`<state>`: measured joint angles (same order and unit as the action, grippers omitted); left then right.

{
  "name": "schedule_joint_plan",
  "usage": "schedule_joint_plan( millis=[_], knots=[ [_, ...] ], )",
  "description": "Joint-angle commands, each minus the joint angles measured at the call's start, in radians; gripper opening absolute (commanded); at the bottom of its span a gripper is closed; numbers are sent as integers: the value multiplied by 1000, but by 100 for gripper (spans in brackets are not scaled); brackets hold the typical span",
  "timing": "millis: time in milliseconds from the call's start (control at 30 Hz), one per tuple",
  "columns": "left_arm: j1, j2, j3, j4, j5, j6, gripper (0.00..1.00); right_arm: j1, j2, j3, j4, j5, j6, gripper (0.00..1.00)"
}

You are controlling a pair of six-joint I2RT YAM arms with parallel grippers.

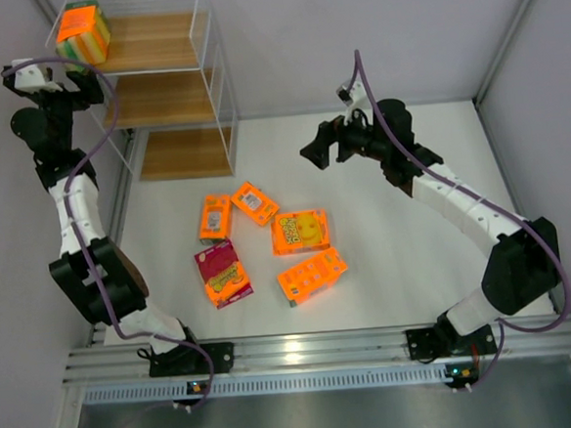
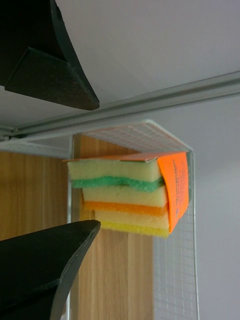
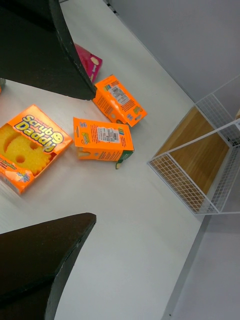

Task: Place and organize the cleaning sponges onto the shelf

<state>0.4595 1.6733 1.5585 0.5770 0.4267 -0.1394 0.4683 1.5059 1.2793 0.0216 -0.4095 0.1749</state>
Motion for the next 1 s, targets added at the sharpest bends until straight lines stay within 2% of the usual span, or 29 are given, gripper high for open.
schedule_joint_plan(
  millis=[0, 133, 267, 300, 433, 500, 533, 567, 633, 700, 733, 767, 833, 867, 933, 967],
  knots=[
    [4, -124, -66, 12, 60, -84, 98, 6, -39, 12, -2, -35, 3, 99],
    [5, -315, -221, -3, -81, -130, 98, 4, -85, -26, 23, -40, 28, 99],
    [5, -548, -255, -242, -92, -141, 98, 6, -134, -64, 14, -22, 54, 99],
    [5, -581, -250, -364, -32, -140, 98, 4, -157, -75, 15, -17, 64, 99],
    [-1, -701, -267, -642, 165, -233, 98, 3, -242, -136, 23, 1, 118, 99],
    [-80, -776, -383, -678, 220, -291, 98, 4, -301, -193, 17, 37, 155, 99],
    [-111, -802, -440, -681, 239, -377, 98, 4, -321, -213, 0, 50, 166, 99],
    [-160, -840, -547, -681, 257, -420, 97, 6, -340, -254, -11, 79, 191, 99],
    [-211, -859, -630, -739, 294, -479, 91, 6, -390, -328, -31, 101, 228, 100],
    [-318, -871, -690, -845, 212, -442, 89, 4, -436, -391, -66, 120, 253, 100],
    [-367, -873, -698, -888, 75, -395, 89, 6, -450, -426, -68, 124, 265, 100],
    [-459, -873, -703, -967, 10, -382, 89, 6, -464, -489, -75, 138, 296, 99],
    [-563, -873, -709, -1002, -136, -391, 87, 12, -501, -576, -80, 162, 333, 99],
    [-643, -876, -728, -1002, -169, -414, 86, 16, -512, -601, -90, 197, 348, 99],
    [-723, -857, -745, -1002, -241, -472, 86, 20, -527, -661, -115, 202, 374, 99],
    [-819, -822, -753, -1003, -322, -483, 84, 20, -527, -676, -123, 192, 388, 99]
  ],
)
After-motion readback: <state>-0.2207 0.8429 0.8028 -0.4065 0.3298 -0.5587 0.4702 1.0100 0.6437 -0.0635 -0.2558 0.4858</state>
